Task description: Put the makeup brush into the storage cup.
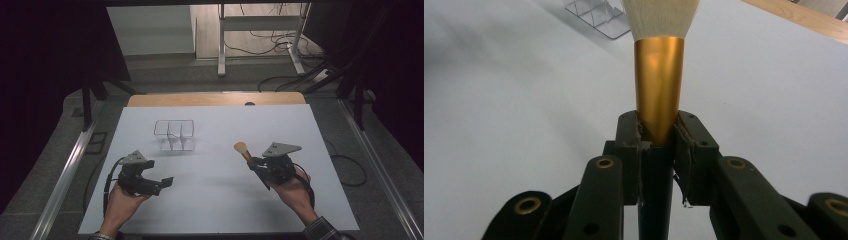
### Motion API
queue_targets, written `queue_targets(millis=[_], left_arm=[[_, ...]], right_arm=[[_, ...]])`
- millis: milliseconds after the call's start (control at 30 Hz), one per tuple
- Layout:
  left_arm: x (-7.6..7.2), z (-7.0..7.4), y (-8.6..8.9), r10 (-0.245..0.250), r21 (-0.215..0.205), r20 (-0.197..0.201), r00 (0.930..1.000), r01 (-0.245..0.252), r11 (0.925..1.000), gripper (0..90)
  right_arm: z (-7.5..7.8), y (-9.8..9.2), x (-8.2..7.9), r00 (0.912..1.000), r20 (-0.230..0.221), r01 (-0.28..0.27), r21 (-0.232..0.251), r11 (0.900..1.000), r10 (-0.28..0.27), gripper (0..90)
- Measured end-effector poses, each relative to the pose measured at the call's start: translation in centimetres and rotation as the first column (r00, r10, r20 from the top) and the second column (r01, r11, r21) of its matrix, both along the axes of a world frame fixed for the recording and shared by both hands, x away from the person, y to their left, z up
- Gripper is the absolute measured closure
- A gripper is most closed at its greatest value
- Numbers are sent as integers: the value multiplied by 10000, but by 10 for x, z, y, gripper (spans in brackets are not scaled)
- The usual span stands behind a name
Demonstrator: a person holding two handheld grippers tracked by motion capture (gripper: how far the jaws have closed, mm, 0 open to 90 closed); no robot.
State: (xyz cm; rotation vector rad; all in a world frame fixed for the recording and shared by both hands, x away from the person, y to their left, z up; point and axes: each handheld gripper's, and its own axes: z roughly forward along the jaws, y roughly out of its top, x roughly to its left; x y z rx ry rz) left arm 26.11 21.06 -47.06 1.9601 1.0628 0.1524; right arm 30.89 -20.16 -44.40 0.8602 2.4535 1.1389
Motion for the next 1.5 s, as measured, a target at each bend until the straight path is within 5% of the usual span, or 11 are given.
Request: queue_targets(millis=[567, 1500], left_arm=[[22, 4, -26, -563, -594, -30, 9984, 561, 9967, 0], [44, 3, -72, -1758, -1691, -160, 9843, 1707, 9707, 1]], right_arm=[[-2, 15, -3, 9998, 158, -103, 306, 9995, 98, 734], [-10, 50, -15, 9978, 248, -629, 713, 9955, 613, 734]])
